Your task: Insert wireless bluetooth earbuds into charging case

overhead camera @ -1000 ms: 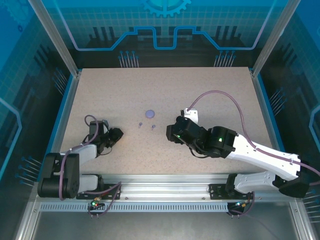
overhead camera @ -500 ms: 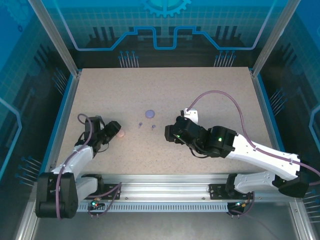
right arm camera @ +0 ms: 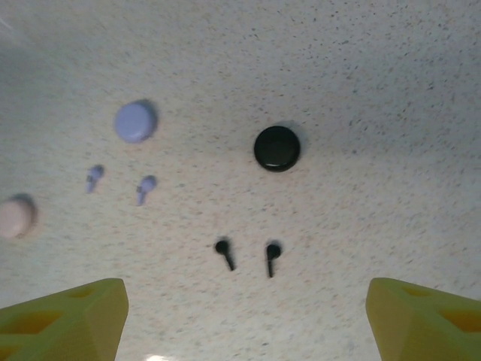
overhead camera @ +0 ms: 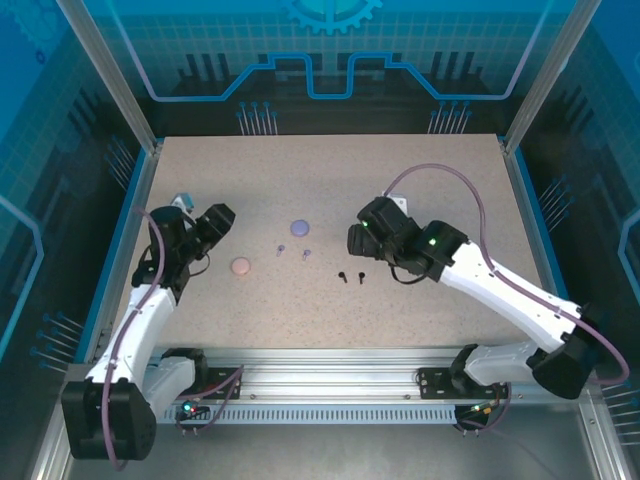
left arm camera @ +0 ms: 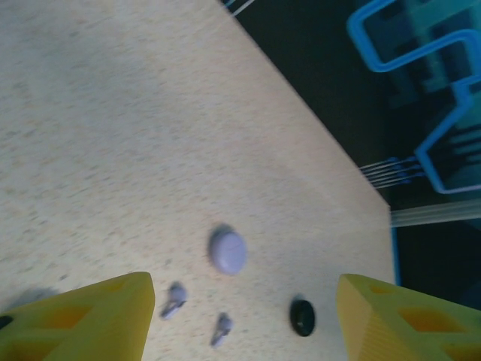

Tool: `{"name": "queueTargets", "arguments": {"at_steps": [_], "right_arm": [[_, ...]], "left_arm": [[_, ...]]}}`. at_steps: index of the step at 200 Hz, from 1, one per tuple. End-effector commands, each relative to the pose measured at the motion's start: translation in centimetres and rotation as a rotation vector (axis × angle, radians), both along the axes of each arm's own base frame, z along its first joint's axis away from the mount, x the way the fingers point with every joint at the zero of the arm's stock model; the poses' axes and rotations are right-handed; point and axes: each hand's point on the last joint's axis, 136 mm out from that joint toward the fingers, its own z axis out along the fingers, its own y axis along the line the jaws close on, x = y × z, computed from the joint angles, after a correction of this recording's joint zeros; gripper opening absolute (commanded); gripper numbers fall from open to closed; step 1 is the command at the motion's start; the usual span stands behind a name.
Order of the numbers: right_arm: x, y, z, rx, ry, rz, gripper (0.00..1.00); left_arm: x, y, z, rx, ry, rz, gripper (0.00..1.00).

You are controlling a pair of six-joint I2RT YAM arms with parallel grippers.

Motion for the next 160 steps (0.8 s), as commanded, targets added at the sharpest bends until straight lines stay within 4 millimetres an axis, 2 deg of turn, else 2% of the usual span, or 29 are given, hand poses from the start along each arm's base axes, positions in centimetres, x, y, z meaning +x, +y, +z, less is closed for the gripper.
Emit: {"name": "queueTargets", "arguments": {"at_steps": [1,34,69,101,125,160], "right_arm": [[2.5,0.2,-0.5,-0.079,-0.001,0.136,0.84],[5.9,2.0,-2.4,-0.180,0.024,0.356,0.84],[9.0,3.7,-5.9,-0.299,0.091,0.522,0.83],[11.7,3.2,-9.7,-0.344,0.181,0.550,0.81],[12.6,2.5,-12.1,-0.326,0.244,0.550,0.80],[12.7,2.8,-14.2,-0.323,0.298,0.569,0.79]], "left_arm": [[0.8,-1.5,4.4,-0.034,-0.125,-0.104,0.67],[1.8,-3.0,6.9,-0.052,-0.210,-0.183,0.67],[2.7,-6.0,8.4,-0.030,-0.269,-0.292,0.68],[3.3,-8.1,9.3,-0.012,-0.298,-0.354,0.69],[3.5,-8.4,9.7,-0.009,-0.315,-0.366,0.69],[3.7,-8.5,9.8,0.007,-0.329,-0.371,0.70]]}}
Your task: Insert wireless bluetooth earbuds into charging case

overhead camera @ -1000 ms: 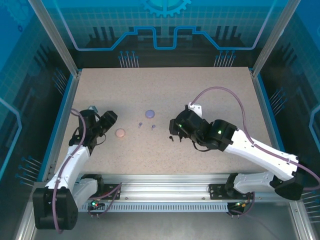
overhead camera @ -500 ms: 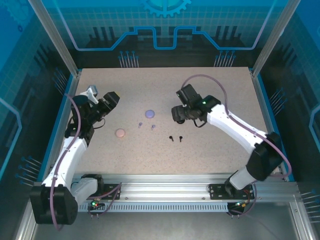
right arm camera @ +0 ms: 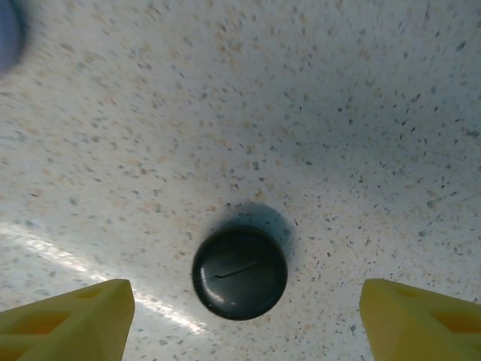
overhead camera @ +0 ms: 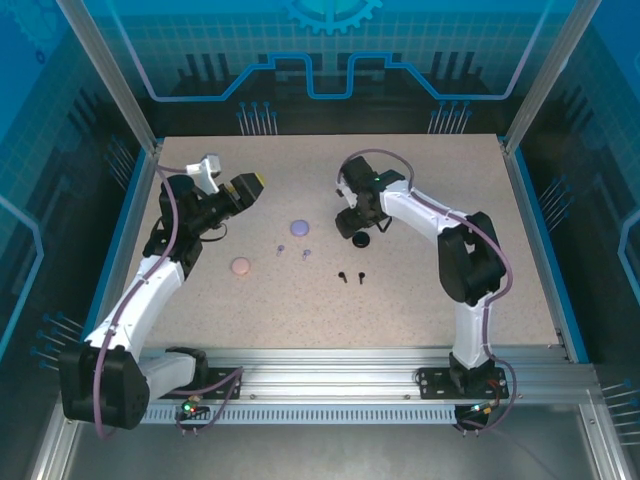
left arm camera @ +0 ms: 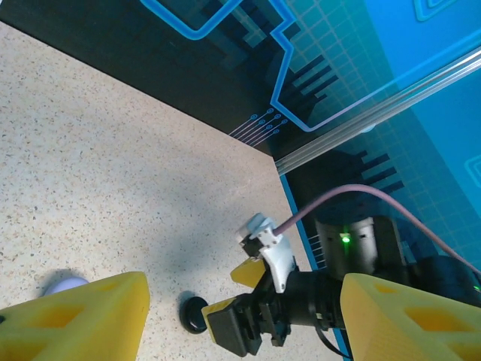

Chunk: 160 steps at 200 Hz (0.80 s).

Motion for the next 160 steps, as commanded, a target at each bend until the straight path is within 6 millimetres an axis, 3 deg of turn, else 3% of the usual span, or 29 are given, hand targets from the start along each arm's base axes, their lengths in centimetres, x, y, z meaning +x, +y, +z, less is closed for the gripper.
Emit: {"name": "queueTargets", "arguments": {"at_steps": [1,59,160], "right_arm": [[0.0,0.9,-0.2,0.017,0.036,0.051,0.79],[-0.5,0.4,-3.2,-0.032,0.107,0.052,0.79],[-1.6,-0.4,-6.7,-0.049,0.179,0.044,0.72]], "left_arm": [[0.2,-0.6,2.1,0.019,-0.082,-0.033,0.70],[0.7,-1.0,1.8,0.024,-0.082,-0.056,0.70],[1.0,-1.4,1.6,0.012,-0.082,-0.077,0.70]]}}
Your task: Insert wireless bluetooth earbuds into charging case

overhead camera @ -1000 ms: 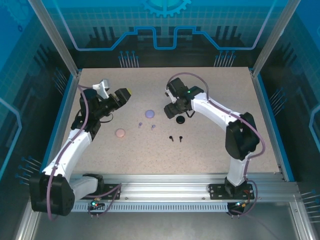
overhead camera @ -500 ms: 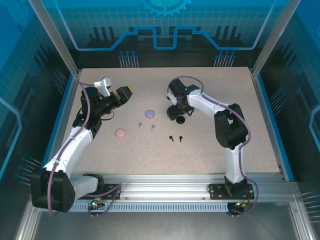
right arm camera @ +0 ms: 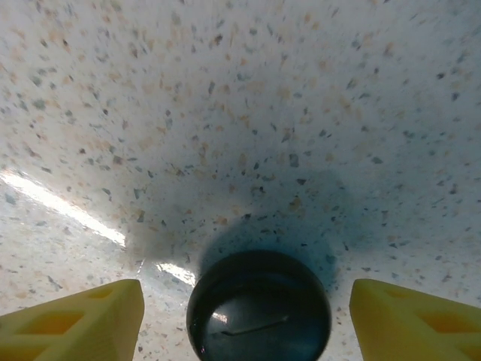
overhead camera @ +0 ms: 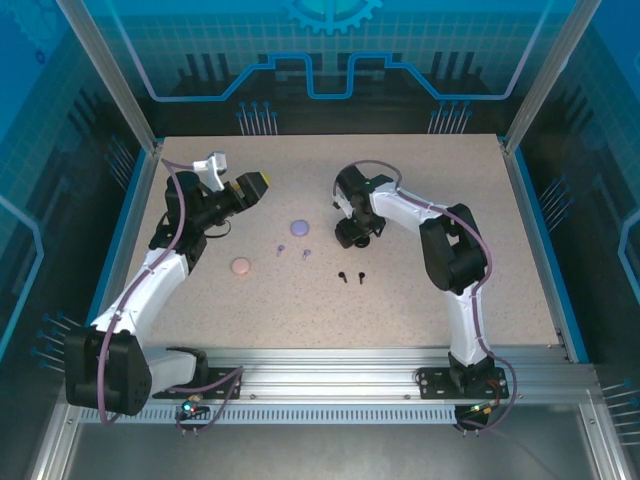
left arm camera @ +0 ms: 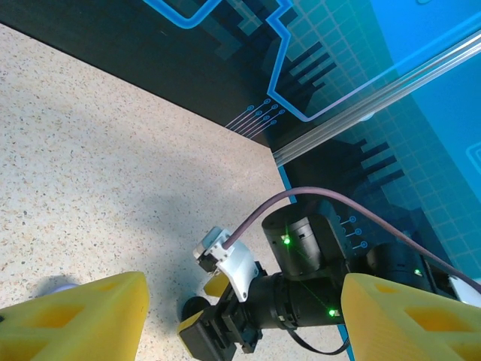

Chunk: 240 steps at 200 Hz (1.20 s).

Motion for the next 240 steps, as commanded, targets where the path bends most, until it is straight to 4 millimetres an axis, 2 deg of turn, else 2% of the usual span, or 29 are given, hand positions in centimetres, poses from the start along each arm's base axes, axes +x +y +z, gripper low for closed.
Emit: {"name": "queueTargets", "arguments": {"at_steps": [1,53,145,240], "right_arm": [[-0.9,-0.7,-1.7,-0.007,0.057,0.002,0.72],[-1.0,-1.2,-2.3,0.009,0.073,-0.021,0.65],[-0.2,-1.0,-2.7,0.004,0.080,-0.011,0.65],[0.1,-0.9,-3.0,-0.007,0.115,0.022,0.60]], "left_arm": [[-0.1,-0.7,2.5,0.003,-0.078,-0.037,0.70],[-0.1,-0.8,2.5,-0.001,-0.082,-0.041,0.70],[-0.3,-1.5,2.4,0.006,-0.085,-0.062,0.71],[-0.6,-2.3,2.6,0.011,-0.095,-0.094,0.71]]}}
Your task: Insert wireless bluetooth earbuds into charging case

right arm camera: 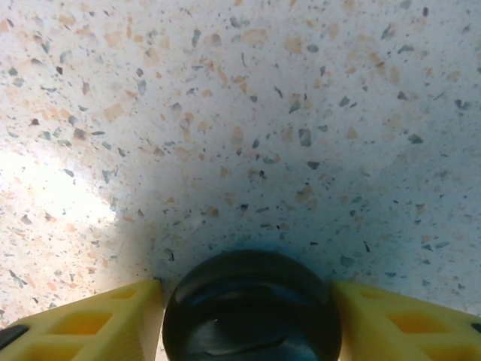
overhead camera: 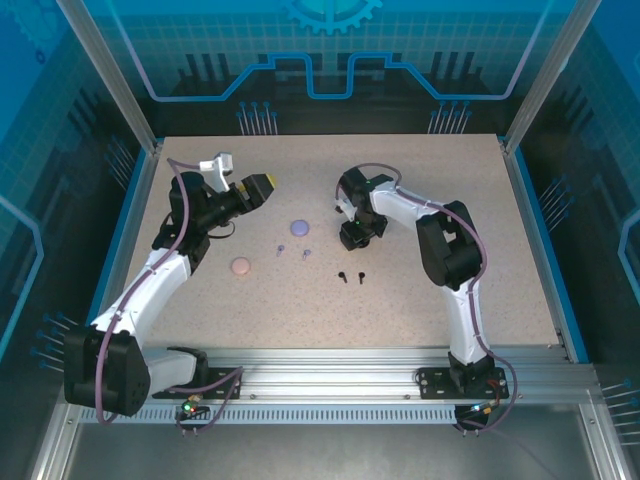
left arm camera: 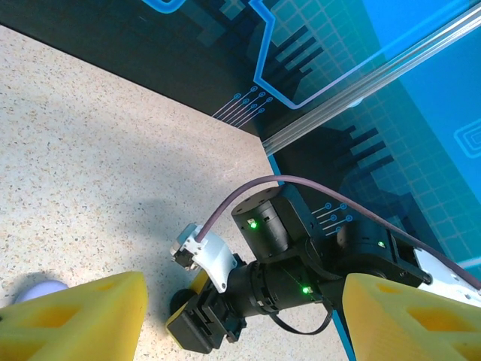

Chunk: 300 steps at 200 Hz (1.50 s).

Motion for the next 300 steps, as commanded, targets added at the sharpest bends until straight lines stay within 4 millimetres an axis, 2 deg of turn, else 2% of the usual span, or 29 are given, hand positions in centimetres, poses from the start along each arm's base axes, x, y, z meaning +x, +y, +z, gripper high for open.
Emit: {"name": "queueTargets", "arguments": {"at_steps": [1,64,152,168,195,209,229,244,300], "right_arm": [[0.5,-0.2,-1.5,-0.003,0.025,0.018,0.60],[0.4,-0.3,-1.5,-0.020,0.049,0.029,0.64],[0.5,0.1,-1.2,-0.079,0.041,0.079,0.60],[0.4,0.4,-1.1,-0.082,0.042,0.089,0.56],[-0.1,0.9,-0.7,-0.059,0.052,0.071,0.40],[-0.2,1.2,-0.2,-0.035,0.046,0.042,0.39],[-0.1,1.5,1.7,0.017,0.008,-0.021,0.39],[0.1,1.8,3.9,0.072,-0.038,-0.082,0.39],[1.0,2.9,14.1,0.416,-0.208,-0.487,0.39]], "left_arm": [[-0.1,-0.9,2.3,0.009,-0.083,-0.047,0.71],[-0.2,-1.6,2.1,0.011,-0.078,-0.074,0.72],[-0.3,-2.1,1.9,0.014,-0.077,-0.093,0.72],[-0.4,-2.2,1.8,0.014,-0.074,-0.097,0.72],[-0.4,-2.4,1.7,0.011,-0.068,-0.100,0.72],[-0.3,-2.5,1.5,0.008,-0.063,-0.101,0.72],[-0.2,-2.6,1.0,-0.002,-0.049,-0.100,0.72],[0.1,-2.6,0.6,-0.021,-0.043,-0.093,0.72],[0.5,-3.9,-0.1,-0.144,-0.133,-0.126,0.72]]}}
